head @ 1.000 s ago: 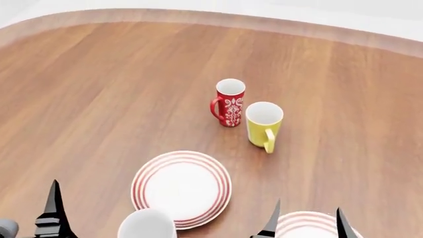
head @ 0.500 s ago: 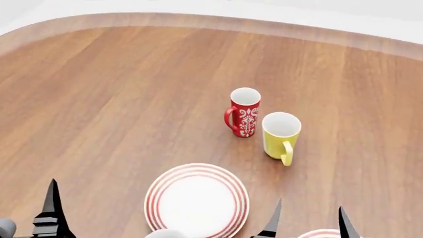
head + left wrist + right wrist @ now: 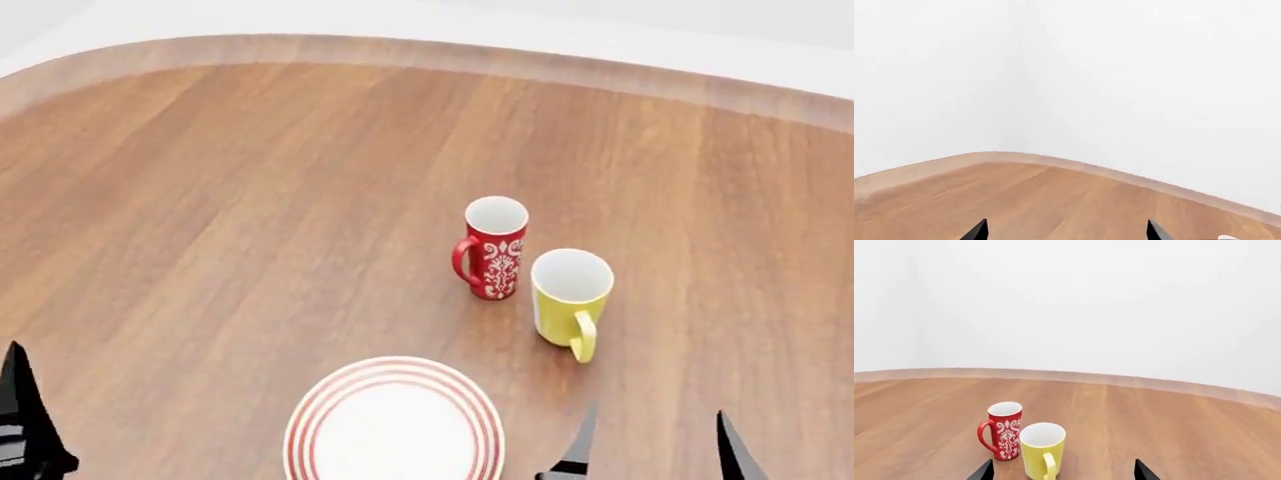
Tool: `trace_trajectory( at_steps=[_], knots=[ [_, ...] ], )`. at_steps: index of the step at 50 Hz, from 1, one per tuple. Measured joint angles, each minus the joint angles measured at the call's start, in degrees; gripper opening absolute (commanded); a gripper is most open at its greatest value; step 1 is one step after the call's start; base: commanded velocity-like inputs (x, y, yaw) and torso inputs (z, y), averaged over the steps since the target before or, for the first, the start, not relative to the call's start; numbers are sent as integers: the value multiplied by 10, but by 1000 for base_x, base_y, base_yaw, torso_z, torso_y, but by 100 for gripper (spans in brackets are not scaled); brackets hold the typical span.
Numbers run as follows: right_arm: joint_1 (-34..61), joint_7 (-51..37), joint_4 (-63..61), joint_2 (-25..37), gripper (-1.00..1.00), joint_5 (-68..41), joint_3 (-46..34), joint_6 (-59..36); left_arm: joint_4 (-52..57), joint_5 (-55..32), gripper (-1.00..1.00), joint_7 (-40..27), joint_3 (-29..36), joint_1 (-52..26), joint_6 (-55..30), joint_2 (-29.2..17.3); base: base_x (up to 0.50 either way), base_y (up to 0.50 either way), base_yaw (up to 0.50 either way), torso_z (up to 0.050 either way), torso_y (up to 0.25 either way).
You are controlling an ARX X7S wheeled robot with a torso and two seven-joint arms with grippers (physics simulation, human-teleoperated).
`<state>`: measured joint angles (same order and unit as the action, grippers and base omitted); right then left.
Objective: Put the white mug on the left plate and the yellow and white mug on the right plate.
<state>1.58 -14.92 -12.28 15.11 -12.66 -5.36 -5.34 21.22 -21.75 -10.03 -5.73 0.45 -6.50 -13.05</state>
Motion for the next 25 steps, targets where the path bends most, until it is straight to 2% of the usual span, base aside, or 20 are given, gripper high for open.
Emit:
trace_trajectory(
  at_steps=[5, 10, 25],
  knots=[
    [-6, 0, -51, 33, 100, -14, 13, -54, 106, -25, 100, -2, -74, 28, -13, 9, 0, 0, 0, 0, 0],
    [-8, 5, -85, 56, 100, -31, 23, -94, 168, -41, 100, -2, -120, 46, -19, 14, 0, 0, 0, 0, 0],
    [-47, 37, -188, 128, 100, -92, 47, -184, 242, -70, 100, -1, -182, 80, -15, 19, 0, 0, 0, 0, 0]
  ],
)
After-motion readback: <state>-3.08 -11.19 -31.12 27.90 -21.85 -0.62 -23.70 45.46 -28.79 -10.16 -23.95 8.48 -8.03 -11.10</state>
